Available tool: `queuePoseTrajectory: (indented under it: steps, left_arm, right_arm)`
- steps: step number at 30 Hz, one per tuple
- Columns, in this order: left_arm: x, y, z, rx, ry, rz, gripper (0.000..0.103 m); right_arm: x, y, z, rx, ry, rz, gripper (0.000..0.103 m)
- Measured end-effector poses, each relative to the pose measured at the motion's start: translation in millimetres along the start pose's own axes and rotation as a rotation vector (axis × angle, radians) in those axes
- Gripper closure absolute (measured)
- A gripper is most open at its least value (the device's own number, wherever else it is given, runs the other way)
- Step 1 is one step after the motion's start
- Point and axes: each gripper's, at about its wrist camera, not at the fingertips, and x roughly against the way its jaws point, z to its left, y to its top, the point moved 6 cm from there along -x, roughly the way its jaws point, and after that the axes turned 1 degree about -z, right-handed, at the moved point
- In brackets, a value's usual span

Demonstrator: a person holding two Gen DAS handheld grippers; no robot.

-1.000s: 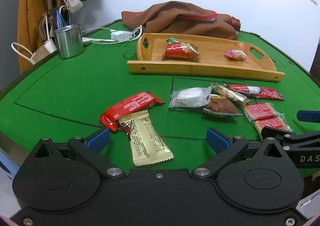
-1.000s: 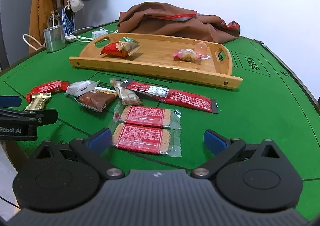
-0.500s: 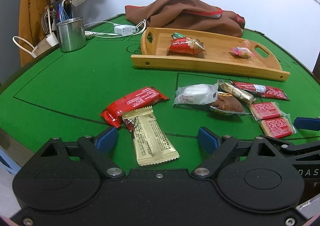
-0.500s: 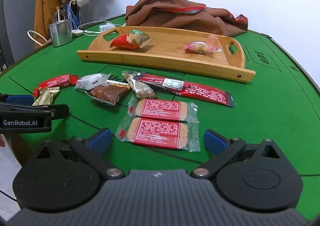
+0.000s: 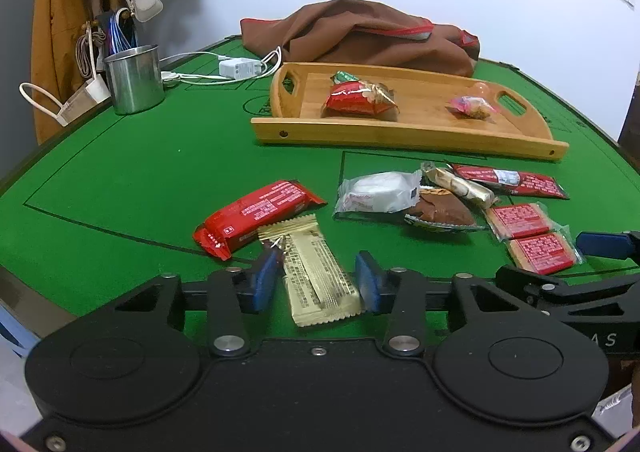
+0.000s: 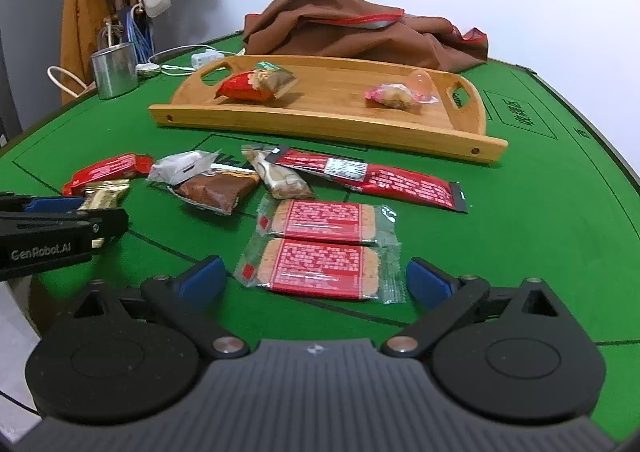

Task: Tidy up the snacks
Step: 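Close the left tool on the gold bar packet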

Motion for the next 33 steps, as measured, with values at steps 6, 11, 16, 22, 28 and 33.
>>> queuePoseTrajectory:
  steps: [6, 11, 16, 22, 28, 33]
  left_arm:
    - [0.4, -0.2, -2.0, -0.006, 0.001, -0.004, 0.063]
    - [0.2, 0.0, -1.5, -0.005, 0.012, -0.002, 0.06]
    - [-2.2, 0.6, -0.5, 0.007, 0.032, -0.003, 0.055]
    - [0.0, 2.5, -0.1, 0.034, 0.007, -0.018, 0.07]
    - [6.9, 6.7, -6.1, -0.008, 0.0, -0.045, 0.071]
    - [8.9, 13.1, -8.4, 0.0, -0.024, -0.054, 0.071]
  right_arm:
    - [1.3, 1.0, 1.4, -0.006, -0.009, -0.015, 0.009]
    - [1.7, 1.3, 2.1, -0.005, -0.018, -0.031, 0.013]
    - [2.3, 1.5, 1.0, -0.015, -0.026, -0.043, 0.024]
    - [4.5, 3.1, -2.0, -0.047, -0.015, -0.046, 0.032]
    - [9.4, 4.6, -6.0, -0.068, -0.007, -0.049, 0.034]
    - [14.0, 7.3, -9.5, -0.082, -0.003, -0.061, 0.034]
